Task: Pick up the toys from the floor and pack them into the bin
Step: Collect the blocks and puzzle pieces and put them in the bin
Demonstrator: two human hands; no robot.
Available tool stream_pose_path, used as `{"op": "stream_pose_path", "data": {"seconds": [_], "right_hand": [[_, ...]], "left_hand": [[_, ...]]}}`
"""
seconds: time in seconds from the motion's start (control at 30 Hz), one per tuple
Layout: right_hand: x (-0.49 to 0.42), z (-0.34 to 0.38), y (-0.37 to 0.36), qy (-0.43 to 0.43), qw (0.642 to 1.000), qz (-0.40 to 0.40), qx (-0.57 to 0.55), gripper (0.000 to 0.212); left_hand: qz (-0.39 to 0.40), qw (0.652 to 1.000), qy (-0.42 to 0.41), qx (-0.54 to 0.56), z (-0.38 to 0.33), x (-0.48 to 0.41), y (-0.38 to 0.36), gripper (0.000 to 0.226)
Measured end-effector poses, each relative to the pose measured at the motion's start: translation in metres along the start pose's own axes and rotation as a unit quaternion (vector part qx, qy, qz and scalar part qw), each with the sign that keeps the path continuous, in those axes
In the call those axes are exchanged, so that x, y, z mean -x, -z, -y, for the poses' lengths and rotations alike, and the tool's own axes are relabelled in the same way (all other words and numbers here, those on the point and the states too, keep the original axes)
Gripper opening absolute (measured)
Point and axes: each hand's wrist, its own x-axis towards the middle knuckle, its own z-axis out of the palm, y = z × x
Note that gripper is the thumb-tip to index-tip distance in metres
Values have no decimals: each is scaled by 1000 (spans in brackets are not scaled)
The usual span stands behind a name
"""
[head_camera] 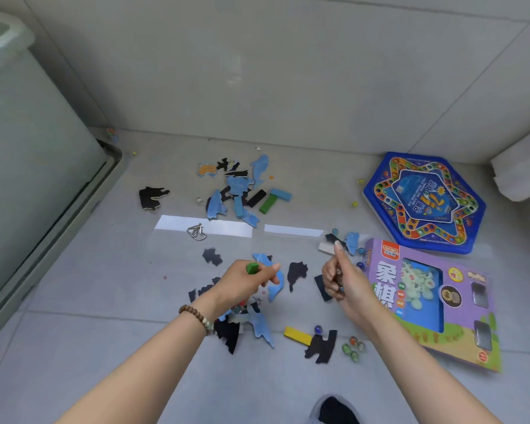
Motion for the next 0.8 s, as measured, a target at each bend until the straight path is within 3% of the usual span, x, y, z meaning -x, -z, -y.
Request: {"op": "stream_pose_path", "data": {"seconds": [0.2, 0.33, 0.5, 0.8], "right_hand": [[19, 8, 74, 46, 996, -83, 0, 38], [27, 6, 99, 52, 993, -103, -27, 36], [27, 6, 119, 52, 991, -114, -39, 38], [25, -2, 136, 35, 992, -94, -76, 38]], "left_hand": [[80, 991, -48, -98, -13, -20, -80, 22], [123, 973, -52, -189, -11, -30, -118, 29], [126, 946, -54, -295, -7, -46, -141, 24], [90, 923, -55, -371, 6, -60, -162, 10]]}}
